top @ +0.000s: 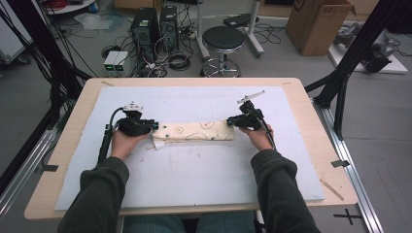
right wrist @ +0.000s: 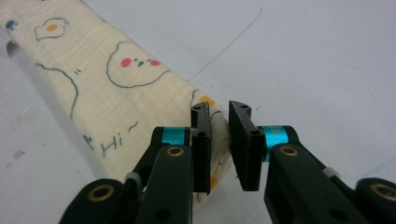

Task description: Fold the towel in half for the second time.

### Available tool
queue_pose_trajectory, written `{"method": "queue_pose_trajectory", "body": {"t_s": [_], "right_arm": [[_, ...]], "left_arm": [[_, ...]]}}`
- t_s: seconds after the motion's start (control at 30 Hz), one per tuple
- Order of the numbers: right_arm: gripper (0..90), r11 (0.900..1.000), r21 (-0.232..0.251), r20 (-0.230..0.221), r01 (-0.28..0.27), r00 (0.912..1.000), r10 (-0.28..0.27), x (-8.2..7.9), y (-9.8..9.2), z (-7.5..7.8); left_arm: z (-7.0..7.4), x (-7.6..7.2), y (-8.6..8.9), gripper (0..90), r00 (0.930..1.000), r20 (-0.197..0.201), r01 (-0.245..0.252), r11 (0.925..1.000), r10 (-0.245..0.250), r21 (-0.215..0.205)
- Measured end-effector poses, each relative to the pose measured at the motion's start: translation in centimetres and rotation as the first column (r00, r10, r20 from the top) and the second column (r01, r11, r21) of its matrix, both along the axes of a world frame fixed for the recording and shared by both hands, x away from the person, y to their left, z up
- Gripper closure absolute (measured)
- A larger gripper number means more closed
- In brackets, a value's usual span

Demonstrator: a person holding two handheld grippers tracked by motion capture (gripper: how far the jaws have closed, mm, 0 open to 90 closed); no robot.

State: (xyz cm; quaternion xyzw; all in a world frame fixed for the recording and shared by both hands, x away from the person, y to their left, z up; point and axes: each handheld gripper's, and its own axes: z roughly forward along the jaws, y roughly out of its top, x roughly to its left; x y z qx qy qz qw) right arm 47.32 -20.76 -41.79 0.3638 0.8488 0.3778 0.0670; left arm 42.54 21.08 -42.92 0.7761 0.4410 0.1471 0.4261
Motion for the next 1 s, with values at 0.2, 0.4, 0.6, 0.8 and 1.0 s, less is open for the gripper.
{"method": "queue_pose_trajectory", "body": {"t_s": [0.2, 0.4, 0.6, 0.8, 1.0], "right_arm": [[62.2, 0.999, 0.043, 0.025, 0.006, 0.9997, -0.007, -0.5, -0.3, 0.7], [61.5, 0.998, 0.051, 0.059, -0.035, 0.9977, 0.032, -2.0, -0.2, 1.4], [60.8, 0.996, -0.028, 0.029, -0.081, 0.9962, 0.082, -2.7, 0.5, 0.5], [60.4, 0.991, -0.095, 0.010, -0.090, 0.9957, 0.092, -2.8, 0.9, -0.1], [57.4, 0.993, -0.087, 0.006, -0.081, 0.9966, 0.082, -3.0, 1.2, 0.0]], "left_arm": [[1.3, -0.8, 0.6, 59.6, 0.9987, 0.049, 0.016, 0.9984, -0.013, -0.055], [1.4, -2.0, -0.3, 68.9, 0.9953, 0.048, 0.087, 0.9949, -0.084, -0.051], [0.1, -2.5, -0.9, 69.3, 0.9932, -0.006, 0.116, 0.9932, -0.116, 0.003], [-0.6, -2.7, -1.2, 68.0, 0.9929, -0.016, 0.119, 0.9912, -0.118, 0.058], [-0.2, -2.9, -1.2, 63.7, 0.9935, 0.007, 0.113, 0.9930, -0.114, 0.032]]}}
